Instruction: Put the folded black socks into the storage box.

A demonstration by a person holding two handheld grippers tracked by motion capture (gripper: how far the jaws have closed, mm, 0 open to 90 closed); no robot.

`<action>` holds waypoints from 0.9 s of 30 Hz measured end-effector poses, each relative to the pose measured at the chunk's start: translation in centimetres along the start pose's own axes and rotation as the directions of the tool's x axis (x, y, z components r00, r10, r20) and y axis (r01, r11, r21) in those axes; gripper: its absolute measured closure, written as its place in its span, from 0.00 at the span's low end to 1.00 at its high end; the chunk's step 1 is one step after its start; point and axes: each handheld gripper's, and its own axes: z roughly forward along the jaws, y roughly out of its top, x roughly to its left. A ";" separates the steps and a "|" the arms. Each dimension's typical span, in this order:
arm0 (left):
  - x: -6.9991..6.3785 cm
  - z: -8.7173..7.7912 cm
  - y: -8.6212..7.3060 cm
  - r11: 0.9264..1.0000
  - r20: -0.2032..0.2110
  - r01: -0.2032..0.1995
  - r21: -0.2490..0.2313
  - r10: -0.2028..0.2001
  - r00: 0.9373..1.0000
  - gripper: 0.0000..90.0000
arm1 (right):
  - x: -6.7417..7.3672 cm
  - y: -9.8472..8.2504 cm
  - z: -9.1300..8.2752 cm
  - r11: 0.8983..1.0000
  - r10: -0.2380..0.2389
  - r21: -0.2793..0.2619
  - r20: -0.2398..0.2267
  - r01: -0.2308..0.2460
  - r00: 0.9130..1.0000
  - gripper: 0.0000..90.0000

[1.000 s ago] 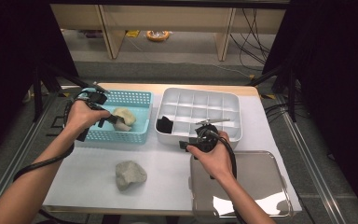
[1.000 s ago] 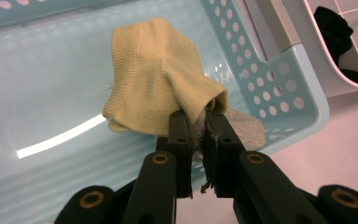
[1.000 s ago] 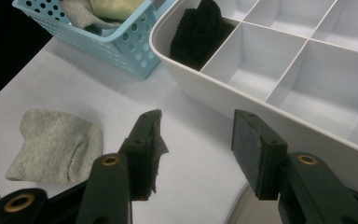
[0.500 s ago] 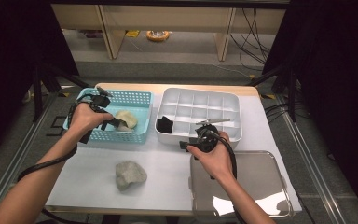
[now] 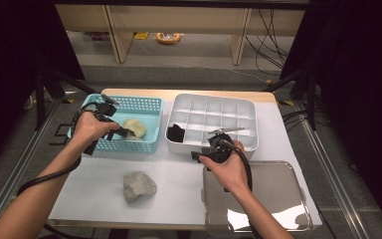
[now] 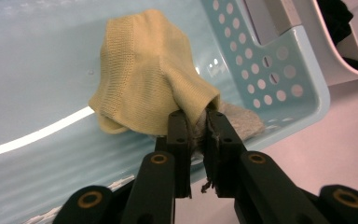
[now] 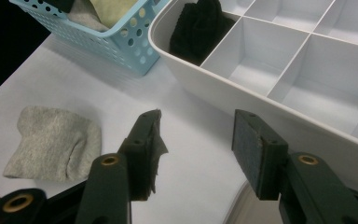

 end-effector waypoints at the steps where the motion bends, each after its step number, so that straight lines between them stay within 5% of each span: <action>1: 0.0 0.0 0.0 1.000 0.000 0.000 0.000 0.000 1.000 0.89 | 0.1 0.0 0.0 1.000 0.007 -0.003 0.001 -0.007 1.000 0.58; 10: -0.2 -1.2 0.3 1.000 0.001 -0.008 -0.021 0.008 1.000 0.89 | 0.0 0.0 0.0 1.000 0.001 -0.012 0.012 -0.001 1.000 0.58; 11: -0.1 -1.2 0.3 1.000 0.001 -0.016 -0.019 0.016 1.000 0.89 | 0.5 0.0 -0.2 0.998 0.067 0.020 0.004 -0.067 0.998 0.58; 13: -0.3 -1.4 0.2 1.000 0.006 -0.016 -0.025 0.016 1.000 0.89 | 0.2 0.0 -0.1 1.000 0.027 0.000 0.007 -0.027 1.000 0.58; 18: -0.6 -2.3 -0.1 0.999 0.013 -0.031 -0.024 0.032 0.999 0.89 | 0.2 0.1 -0.3 0.998 0.055 0.040 0.014 -0.056 0.998 0.58; 21: -0.8 -2.7 -0.4 0.999 0.027 -0.042 -0.022 0.043 0.999 0.89 | 0.2 0.0 0.0 0.999 0.033 -0.005 0.003 -0.033 0.999 0.58; 27: -1.3 -3.4 -1.0 0.998 0.047 -0.051 -0.026 0.052 0.998 0.89 | 0.3 0.0 -0.1 0.999 0.042 0.003 -0.012 -0.042 0.999 0.58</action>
